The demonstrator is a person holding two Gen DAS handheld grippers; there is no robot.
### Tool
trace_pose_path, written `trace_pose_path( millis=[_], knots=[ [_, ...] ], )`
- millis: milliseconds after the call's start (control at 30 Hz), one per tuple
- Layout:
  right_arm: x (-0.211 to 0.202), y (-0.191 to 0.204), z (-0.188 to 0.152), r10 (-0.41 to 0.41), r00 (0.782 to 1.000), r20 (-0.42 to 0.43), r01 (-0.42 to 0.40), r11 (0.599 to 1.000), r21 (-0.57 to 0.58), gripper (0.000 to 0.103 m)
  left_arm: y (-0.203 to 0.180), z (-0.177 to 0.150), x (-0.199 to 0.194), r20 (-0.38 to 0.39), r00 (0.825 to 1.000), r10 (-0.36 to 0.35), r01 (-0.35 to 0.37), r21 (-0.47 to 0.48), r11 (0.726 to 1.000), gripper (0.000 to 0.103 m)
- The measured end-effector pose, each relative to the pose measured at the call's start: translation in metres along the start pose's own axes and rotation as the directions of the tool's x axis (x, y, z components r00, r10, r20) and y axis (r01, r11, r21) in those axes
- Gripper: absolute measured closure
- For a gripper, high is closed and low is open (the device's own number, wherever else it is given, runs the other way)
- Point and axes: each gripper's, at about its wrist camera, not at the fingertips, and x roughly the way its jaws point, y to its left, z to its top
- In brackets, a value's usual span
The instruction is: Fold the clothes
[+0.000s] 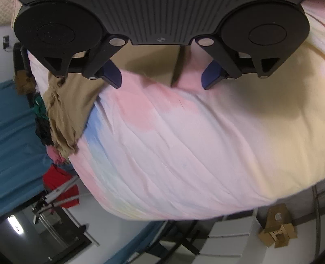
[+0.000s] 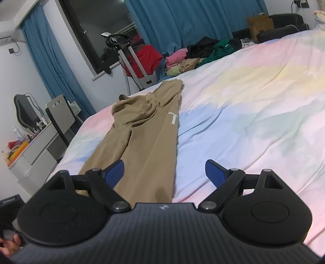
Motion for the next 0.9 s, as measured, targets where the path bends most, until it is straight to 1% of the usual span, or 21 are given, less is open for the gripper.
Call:
trace_pose_path(
  millis=[33, 67, 100, 133, 167, 200, 233, 267, 300, 400, 467, 500, 533, 600, 700, 733, 800, 867, 900],
  knots=[
    [0.001, 0.000, 0.000, 0.003, 1.000, -0.005, -0.003, 1.000, 0.005, 0.015, -0.001, -0.004, -0.001, -0.004, 1.000, -0.005, 0.005, 0.006, 1.000, 0.030],
    [0.001, 0.000, -0.001, 0.006, 1.000, -0.010, -0.006, 1.000, 0.009, 0.015, -0.001, -0.006, -0.002, -0.002, 1.000, -0.006, 0.006, 0.012, 1.000, 0.033],
    [0.002, 0.000, -0.001, 0.009, 1.000, -0.016, -0.009, 1.000, 0.014, 0.015, -0.001, -0.008, -0.002, 0.000, 1.000, -0.008, 0.008, 0.020, 1.000, 0.041],
    [0.003, -0.001, -0.002, 0.013, 1.000, -0.021, -0.012, 1.000, 0.019, 0.015, -0.001, -0.009, -0.003, 0.003, 1.000, -0.008, 0.008, 0.029, 1.000, 0.052],
    [0.003, -0.001, -0.002, 0.016, 1.000, -0.026, -0.015, 1.000, 0.024, 0.015, -0.002, -0.011, -0.005, 0.008, 1.000, -0.002, 0.001, 0.044, 0.999, 0.059],
    [0.004, -0.001, -0.002, 0.019, 0.999, -0.031, -0.018, 0.999, 0.029, 0.015, -0.004, -0.014, -0.006, 0.016, 1.000, 0.012, -0.013, 0.062, 0.998, 0.069],
    [0.005, -0.001, -0.003, 0.022, 0.999, -0.036, -0.021, 0.999, 0.034, 0.015, -0.008, -0.018, -0.007, 0.027, 0.999, 0.028, -0.030, 0.084, 0.996, 0.088],
    [0.005, -0.001, -0.003, 0.024, 0.999, -0.040, -0.023, 0.999, 0.038, 0.015, -0.014, -0.021, -0.009, 0.044, 0.998, 0.046, -0.051, 0.113, 0.992, 0.099],
    [0.005, -0.002, -0.003, 0.022, 0.999, -0.041, -0.021, 0.999, 0.041, 0.015, -0.019, -0.023, -0.011, 0.059, 0.997, 0.055, -0.063, 0.140, 0.988, 0.100],
    [0.003, -0.004, -0.003, 0.019, 0.999, -0.044, -0.016, 0.998, 0.053, 0.015, -0.040, -0.031, -0.019, 0.089, 0.996, 0.022, -0.041, 0.223, 0.974, 0.101],
    [0.003, -0.007, -0.003, 0.017, 0.999, -0.046, -0.014, 0.998, 0.062, 0.015, -0.052, -0.041, -0.033, 0.111, 0.994, -0.014, -0.020, 0.298, 0.954, 0.102],
    [0.002, -0.008, -0.002, 0.015, 0.999, -0.048, -0.012, 0.998, 0.065, 0.015, -0.058, -0.049, -0.043, 0.121, 0.992, -0.038, -0.006, 0.344, 0.939, 0.102],
    [0.002, -0.009, -0.002, 0.013, 0.999, -0.050, -0.010, 0.998, 0.068, 0.015, -0.065, -0.058, -0.054, 0.134, 0.989, -0.063, 0.005, 0.396, 0.918, 0.102],
    [0.003, -0.011, -0.002, 0.014, 0.998, -0.053, -0.010, 0.997, 0.074, 0.015, -0.077, -0.080, -0.079, 0.162, 0.980, -0.118, 0.021, 0.503, 0.864, 0.102],
    [0.003, -0.012, -0.001, 0.015, 0.998, -0.057, -0.010, 0.997, 0.078, 0.015, -0.093, -0.114, -0.108, 0.151, 0.968, -0.201, 0.059, 0.642, 0.764, 0.102],
    [0.003, -0.012, -0.001, 0.015, 0.998, -0.059, -0.010, 0.997, 0.079, 0.015, -0.097, -0.126, -0.113, 0.134, 0.966, -0.222, 0.071, 0.685, 0.725, 0.102],
    [0.004, -0.012, -0.002, 0.017, 0.998, -0.065, -0.011, 0.997, 0.082, 0.015, -0.106, -0.148, -0.118, 0.079, 0.969, -0.236, 0.097, 0.754, 0.650, 0.102],
    [0.005, -0.012, -0.002, 0.016, 0.997, -0.075, -0.010, 0.996, 0.083, 0.015, -0.113, -0.167, -0.112, 0.013, 0.975, -0.223, 0.123, 0.802, 0.585, 0.102],
    [0.005, -0.012, -0.003, 0.015, 0.997, -0.080, -0.009, 0.997, 0.082, 0.015, -0.116, -0.175, -0.107, -0.024, 0.979, -0.203, 0.135, 0.822, 0.554, 0.102]
  ],
)
